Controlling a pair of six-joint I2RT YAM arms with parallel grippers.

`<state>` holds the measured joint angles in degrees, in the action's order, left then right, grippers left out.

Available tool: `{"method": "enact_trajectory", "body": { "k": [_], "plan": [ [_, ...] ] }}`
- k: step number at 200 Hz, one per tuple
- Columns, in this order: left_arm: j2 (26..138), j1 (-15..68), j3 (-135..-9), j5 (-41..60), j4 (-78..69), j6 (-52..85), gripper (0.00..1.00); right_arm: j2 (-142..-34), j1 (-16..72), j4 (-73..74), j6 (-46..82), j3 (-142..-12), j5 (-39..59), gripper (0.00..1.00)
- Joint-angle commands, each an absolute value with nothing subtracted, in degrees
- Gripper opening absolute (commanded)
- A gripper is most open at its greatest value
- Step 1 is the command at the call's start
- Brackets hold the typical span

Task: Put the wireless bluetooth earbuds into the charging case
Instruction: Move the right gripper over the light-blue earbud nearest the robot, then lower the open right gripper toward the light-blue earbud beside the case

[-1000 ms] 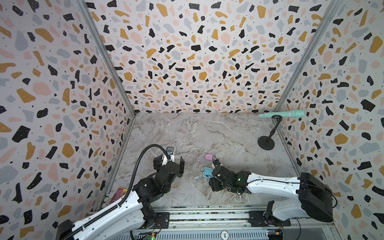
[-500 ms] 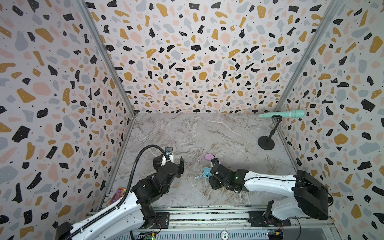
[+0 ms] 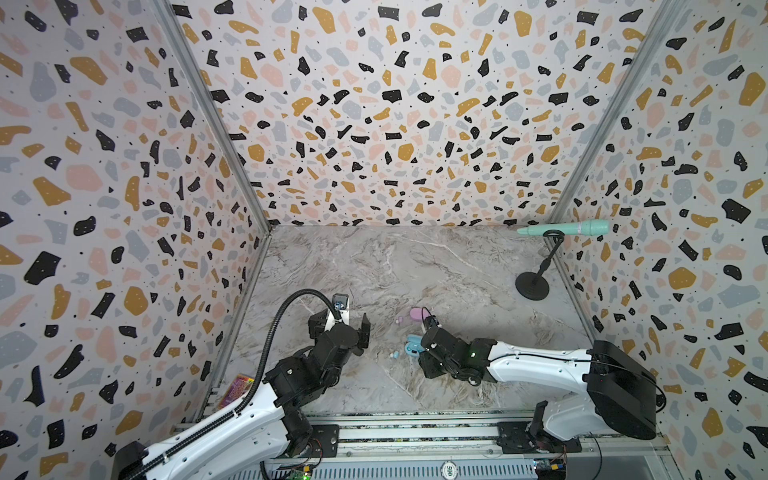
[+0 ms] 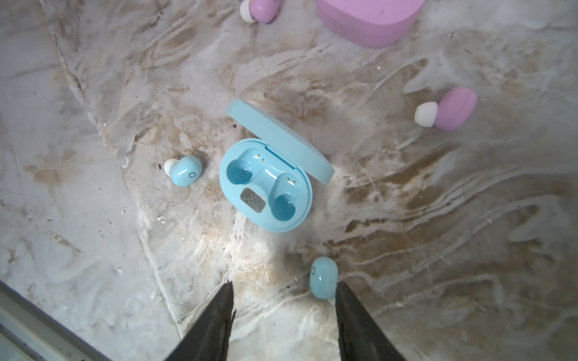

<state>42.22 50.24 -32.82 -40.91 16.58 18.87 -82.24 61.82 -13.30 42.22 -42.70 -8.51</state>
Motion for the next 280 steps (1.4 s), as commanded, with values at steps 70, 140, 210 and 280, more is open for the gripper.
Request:
{"method": "enact_trajectory", "body": {
  "k": [70,140,210,280],
  "plan": [
    [42.43,49.93,-32.78,-40.43,14.88,18.27,1.00,-82.31,61.79,-13.38,44.41,-42.29,-8.23,0.50],
    [42.54,49.95,-32.79,-40.08,15.03,18.20,1.00,-81.38,61.89,-12.84,45.92,-40.71,-8.49,0.50],
    [42.80,49.93,-32.82,-39.64,15.03,18.24,1.00,-82.26,62.05,-12.35,46.14,-40.34,-8.49,0.48],
    [42.96,49.99,-32.78,-39.39,15.04,18.14,1.00,-83.01,62.08,-12.48,46.00,-40.65,-8.48,0.46]
  ]
}}
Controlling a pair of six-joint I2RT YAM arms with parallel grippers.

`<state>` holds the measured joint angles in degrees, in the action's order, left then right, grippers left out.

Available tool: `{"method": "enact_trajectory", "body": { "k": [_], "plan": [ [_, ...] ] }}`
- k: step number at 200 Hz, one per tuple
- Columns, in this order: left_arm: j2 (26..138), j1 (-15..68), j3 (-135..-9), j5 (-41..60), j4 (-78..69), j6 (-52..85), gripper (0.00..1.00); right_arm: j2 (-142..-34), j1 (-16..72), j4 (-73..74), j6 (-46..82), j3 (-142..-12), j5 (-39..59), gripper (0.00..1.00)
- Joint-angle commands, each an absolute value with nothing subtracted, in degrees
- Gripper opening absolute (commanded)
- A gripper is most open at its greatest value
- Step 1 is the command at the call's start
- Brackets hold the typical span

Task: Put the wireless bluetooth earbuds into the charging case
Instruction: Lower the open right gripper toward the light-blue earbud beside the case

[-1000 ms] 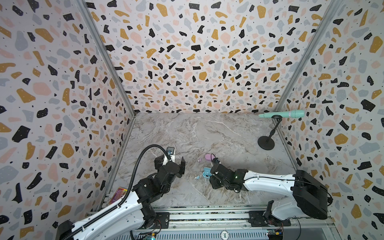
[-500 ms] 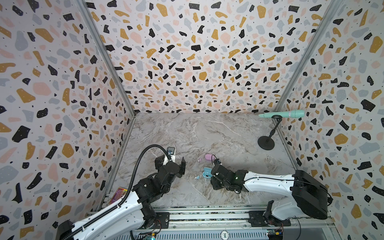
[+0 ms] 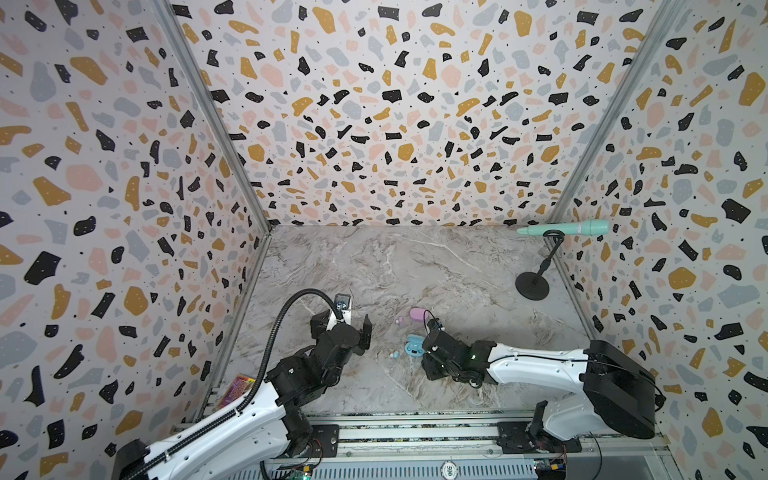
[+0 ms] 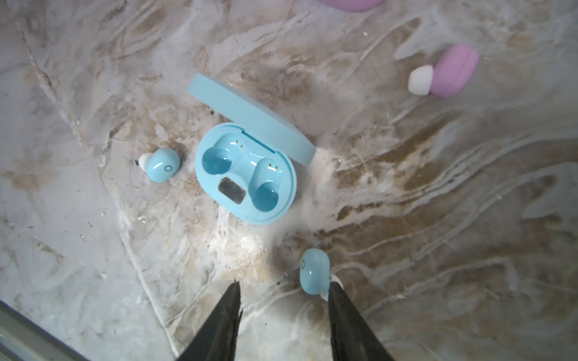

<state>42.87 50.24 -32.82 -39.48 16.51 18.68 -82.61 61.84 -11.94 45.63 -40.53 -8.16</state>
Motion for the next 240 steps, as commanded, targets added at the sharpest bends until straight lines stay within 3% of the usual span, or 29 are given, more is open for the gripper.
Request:
{"method": "enact_trajectory", "body": {
  "k": [1,240],
  "plan": [
    [42.97,49.96,-32.78,-39.38,14.99,18.17,1.00,-82.99,62.07,-12.48,46.03,-40.63,-8.46,0.46],
    [43.59,49.92,-32.96,-38.37,15.29,18.12,1.00,-84.53,62.14,-12.60,46.56,-39.90,-9.49,0.44]
  ]
}}
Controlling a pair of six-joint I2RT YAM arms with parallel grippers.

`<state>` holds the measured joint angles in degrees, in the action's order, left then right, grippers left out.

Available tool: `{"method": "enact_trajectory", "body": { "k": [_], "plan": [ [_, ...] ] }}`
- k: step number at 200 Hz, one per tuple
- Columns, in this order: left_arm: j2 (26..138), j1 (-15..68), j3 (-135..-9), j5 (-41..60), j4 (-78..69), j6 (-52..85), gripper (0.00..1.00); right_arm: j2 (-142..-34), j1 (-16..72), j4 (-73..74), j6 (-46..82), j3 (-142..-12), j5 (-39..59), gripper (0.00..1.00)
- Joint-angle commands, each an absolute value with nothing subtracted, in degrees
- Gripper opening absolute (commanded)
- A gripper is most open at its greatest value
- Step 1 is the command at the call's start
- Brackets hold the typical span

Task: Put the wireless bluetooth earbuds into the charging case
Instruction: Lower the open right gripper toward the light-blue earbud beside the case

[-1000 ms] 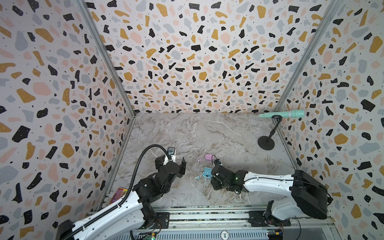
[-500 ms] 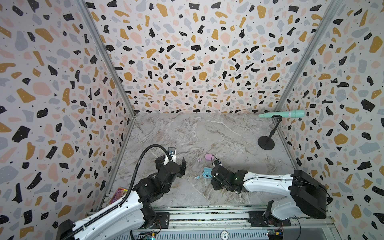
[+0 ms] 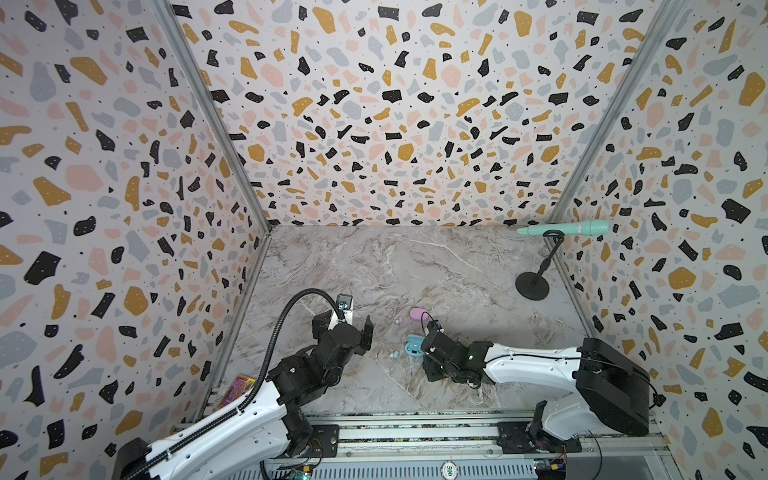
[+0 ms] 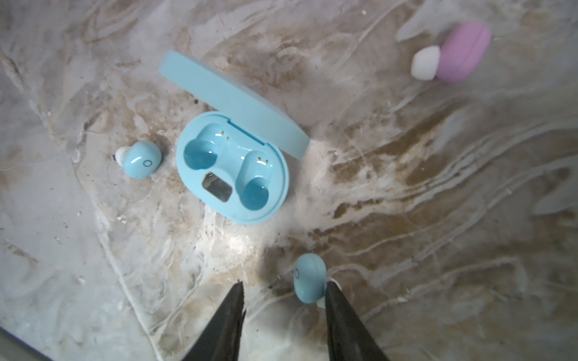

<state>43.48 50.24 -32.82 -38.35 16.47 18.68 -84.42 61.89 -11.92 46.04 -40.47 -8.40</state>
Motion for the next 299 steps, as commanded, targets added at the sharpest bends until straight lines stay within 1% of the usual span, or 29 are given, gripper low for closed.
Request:
{"method": "enact_trajectory", "body": {
  "k": [1,181,299],
  "plan": [
    [43.64,49.92,-32.96,-38.39,15.29,18.16,1.00,-84.58,62.09,-12.63,46.57,-39.90,-9.54,0.44],
    [44.49,49.99,-32.96,-37.97,15.22,18.13,1.00,-86.04,62.05,-15.36,45.18,-41.76,-13.83,0.40],
    [45.09,49.92,-33.05,-37.44,15.29,18.12,1.00,-87.66,61.58,-16.02,43.41,-43.67,-14.57,0.39]
  ]
}}
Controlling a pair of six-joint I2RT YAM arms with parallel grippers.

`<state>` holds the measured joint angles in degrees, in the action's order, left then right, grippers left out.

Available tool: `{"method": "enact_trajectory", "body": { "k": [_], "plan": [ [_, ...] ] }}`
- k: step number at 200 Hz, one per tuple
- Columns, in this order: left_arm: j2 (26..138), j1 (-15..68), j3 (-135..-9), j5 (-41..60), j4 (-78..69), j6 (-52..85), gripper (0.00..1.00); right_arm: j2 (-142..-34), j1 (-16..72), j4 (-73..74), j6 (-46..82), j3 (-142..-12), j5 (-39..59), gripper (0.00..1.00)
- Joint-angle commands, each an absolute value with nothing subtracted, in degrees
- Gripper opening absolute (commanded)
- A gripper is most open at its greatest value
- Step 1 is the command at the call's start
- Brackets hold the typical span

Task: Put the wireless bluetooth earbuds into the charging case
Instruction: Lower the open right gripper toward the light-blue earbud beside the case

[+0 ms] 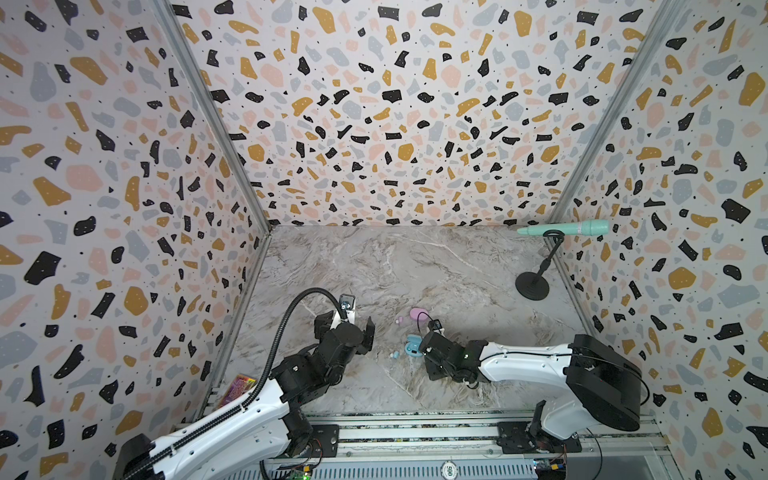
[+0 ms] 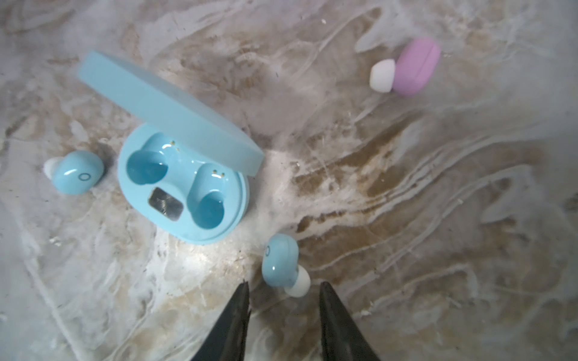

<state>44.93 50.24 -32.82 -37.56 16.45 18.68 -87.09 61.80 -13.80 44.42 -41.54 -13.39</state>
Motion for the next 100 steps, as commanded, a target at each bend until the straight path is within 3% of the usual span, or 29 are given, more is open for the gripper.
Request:
{"method": "enact_trajectory", "body": {
  "k": [1,100],
  "plan": [
    [45.09,49.92,-33.05,-37.44,15.25,18.15,1.00,-87.64,61.55,-16.01,43.37,-43.72,-14.58,0.39],
    [45.35,49.97,-33.05,-37.07,15.29,18.03,1.00,-87.52,61.53,-17.41,40.96,-46.60,-15.85,0.42]
  ]
}}
